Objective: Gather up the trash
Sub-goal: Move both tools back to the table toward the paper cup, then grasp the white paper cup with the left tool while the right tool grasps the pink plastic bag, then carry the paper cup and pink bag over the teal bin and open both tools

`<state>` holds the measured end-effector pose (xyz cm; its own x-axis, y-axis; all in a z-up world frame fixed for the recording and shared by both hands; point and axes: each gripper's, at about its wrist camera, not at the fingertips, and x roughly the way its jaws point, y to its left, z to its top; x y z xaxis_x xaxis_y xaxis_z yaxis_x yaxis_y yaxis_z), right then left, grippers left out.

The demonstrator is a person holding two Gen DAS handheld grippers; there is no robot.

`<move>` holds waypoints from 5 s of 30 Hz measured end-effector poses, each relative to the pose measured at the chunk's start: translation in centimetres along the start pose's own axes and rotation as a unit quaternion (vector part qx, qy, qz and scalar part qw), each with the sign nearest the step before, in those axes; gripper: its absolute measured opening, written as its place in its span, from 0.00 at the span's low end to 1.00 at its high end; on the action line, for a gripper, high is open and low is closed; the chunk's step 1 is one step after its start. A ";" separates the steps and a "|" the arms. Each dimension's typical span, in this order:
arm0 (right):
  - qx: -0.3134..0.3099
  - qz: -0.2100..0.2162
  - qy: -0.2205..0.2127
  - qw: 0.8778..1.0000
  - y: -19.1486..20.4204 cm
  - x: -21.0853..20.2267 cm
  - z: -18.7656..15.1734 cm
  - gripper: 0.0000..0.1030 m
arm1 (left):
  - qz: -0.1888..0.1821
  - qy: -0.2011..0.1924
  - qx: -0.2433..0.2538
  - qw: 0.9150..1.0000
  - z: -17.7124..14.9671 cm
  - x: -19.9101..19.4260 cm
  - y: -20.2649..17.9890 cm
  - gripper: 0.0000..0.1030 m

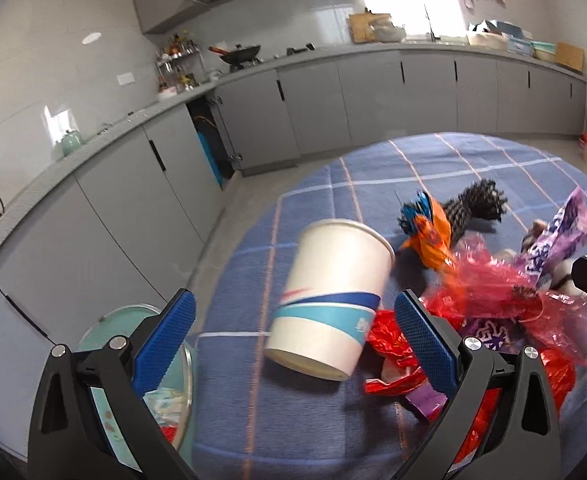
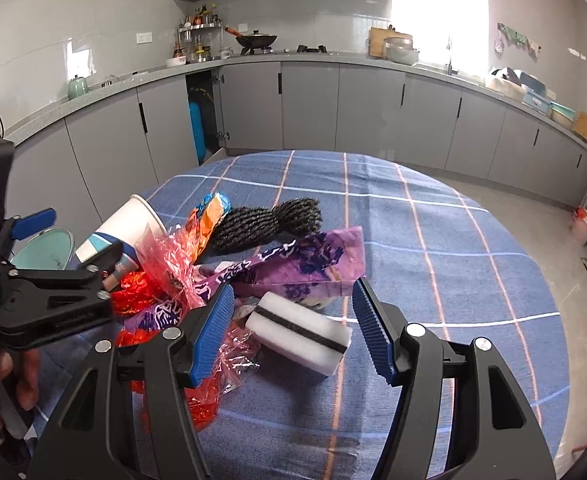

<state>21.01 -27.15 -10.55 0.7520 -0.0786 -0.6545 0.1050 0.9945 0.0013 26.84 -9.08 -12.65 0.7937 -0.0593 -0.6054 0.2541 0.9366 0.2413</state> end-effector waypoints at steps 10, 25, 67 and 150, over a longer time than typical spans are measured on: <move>-0.012 0.009 -0.006 1.000 0.5 -0.1 -0.2 0.60 | -0.064 0.019 0.010 0.998 -0.7 0.8 -0.8 0.49; -0.057 0.039 0.005 0.998 3.8 0.0 -0.4 0.56 | -0.048 -0.003 -0.007 0.999 -1.4 -1.9 1.0 0.08; -0.075 0.053 -0.014 0.996 5.0 -1.4 1.1 0.17 | 0.034 -0.026 -0.013 0.999 -1.5 -5.5 3.2 0.52; -0.186 0.237 -0.006 0.953 27.1 4.3 3.9 0.34 | 0.216 0.058 -0.121 0.967 -7.8 -4.0 20.7 0.69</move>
<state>29.60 -0.80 -10.35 0.6648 0.3878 -0.6384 -0.4852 0.8740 0.0257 24.65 13.28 -11.16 0.7260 0.3820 -0.5718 -0.2360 0.9194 0.3146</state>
